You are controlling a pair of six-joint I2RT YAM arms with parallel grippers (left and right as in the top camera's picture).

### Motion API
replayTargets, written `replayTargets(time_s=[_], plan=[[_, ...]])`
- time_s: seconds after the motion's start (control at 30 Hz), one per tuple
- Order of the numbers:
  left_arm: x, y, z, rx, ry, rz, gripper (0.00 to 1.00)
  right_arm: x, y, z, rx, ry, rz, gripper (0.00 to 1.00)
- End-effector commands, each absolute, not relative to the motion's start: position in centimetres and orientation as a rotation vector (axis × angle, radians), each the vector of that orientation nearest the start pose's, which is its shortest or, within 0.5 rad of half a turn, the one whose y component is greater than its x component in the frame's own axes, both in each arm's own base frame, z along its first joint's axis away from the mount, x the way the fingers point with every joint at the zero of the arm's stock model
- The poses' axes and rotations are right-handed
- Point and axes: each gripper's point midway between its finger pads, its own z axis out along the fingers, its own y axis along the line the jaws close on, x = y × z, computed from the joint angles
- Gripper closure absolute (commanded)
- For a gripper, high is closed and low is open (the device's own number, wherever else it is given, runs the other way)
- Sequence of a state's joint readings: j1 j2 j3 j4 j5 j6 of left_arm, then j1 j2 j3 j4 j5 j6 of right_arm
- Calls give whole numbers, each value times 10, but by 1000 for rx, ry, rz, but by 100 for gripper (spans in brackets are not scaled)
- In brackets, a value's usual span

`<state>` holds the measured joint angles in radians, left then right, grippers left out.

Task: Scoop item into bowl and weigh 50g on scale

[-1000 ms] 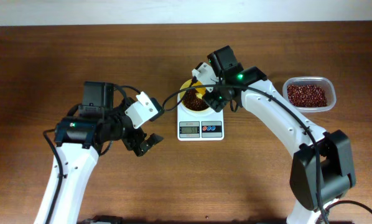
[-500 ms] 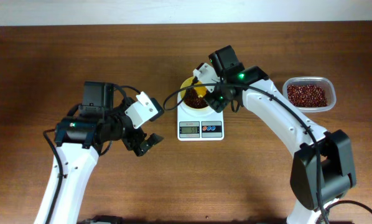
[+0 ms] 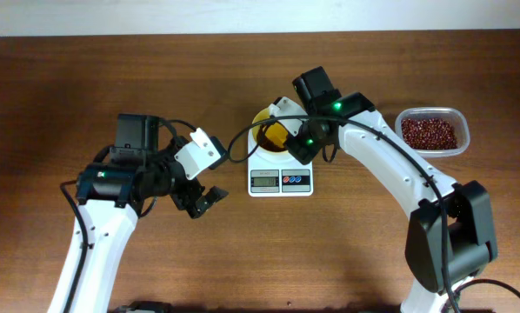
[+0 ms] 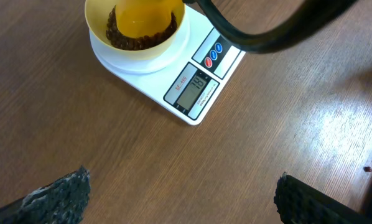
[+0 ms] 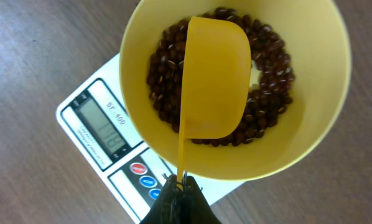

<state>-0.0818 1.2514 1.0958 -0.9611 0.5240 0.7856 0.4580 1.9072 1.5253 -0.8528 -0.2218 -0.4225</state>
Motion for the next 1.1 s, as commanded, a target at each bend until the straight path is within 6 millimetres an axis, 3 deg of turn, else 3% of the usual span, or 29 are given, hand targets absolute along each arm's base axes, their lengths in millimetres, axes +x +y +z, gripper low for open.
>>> replayTargets(time_s=[0.0, 0.1, 0.2, 0.4, 0.8, 1.07], plan=[[278, -108, 185, 1203, 2207, -429, 1, 367, 238, 100, -1265, 2502, 430, 96], [278, -108, 185, 1203, 2206, -429, 1, 362, 246, 108, -1235, 2482, 617, 96], [278, -108, 185, 1203, 2207, -429, 1, 378, 232, 115, -1007, 2543, 719, 96], [278, -108, 185, 1203, 2207, -429, 1, 381, 225, 152, -833, 2421, 1176, 96], [278, -108, 185, 1203, 2207, -429, 1, 384, 214, 164, -772, 2380, 1277, 96], [278, -108, 184, 1203, 2207, -429, 1, 406, 156, 164, -566, 2410, 1249, 96]])
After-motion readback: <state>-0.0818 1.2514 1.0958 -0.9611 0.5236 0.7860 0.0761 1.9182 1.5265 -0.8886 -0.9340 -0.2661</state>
